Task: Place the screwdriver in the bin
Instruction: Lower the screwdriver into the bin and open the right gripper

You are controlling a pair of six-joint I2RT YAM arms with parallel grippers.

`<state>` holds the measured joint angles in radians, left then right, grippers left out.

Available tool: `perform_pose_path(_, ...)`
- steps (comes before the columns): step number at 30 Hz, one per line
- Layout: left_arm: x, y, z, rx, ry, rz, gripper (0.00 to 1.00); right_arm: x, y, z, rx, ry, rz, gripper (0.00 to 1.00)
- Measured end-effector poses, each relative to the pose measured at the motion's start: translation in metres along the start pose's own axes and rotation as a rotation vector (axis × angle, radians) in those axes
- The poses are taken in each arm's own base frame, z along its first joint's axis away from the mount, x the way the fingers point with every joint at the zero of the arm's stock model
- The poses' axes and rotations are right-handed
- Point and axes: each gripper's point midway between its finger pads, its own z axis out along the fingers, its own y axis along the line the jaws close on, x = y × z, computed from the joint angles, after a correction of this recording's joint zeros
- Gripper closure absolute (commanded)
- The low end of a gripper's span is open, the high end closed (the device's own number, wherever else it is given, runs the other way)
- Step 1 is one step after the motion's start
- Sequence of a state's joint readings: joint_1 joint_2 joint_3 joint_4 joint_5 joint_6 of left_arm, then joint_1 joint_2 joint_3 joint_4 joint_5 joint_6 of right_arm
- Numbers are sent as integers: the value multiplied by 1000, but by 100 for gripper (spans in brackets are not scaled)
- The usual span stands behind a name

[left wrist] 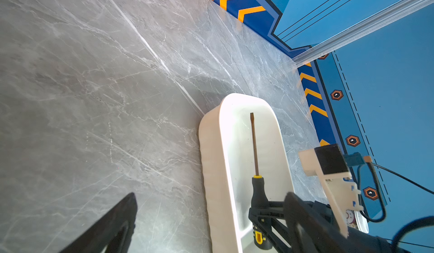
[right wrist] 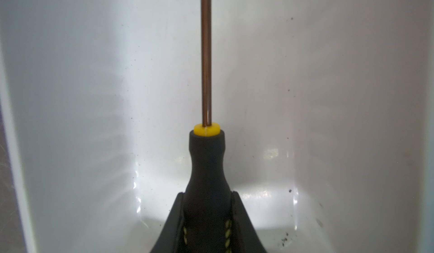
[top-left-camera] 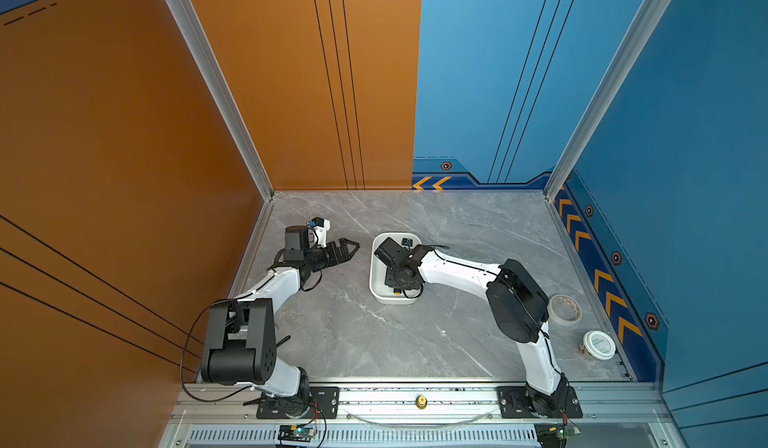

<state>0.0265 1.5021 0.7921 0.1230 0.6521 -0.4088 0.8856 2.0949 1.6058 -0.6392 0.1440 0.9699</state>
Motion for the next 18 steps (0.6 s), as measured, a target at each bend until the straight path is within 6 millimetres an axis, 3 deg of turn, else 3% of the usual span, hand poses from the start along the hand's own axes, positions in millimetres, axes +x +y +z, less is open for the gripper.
perform_pose_path(18,1,0,0,-1,3,-2,2,3,-2,5,10,8,-2,97)
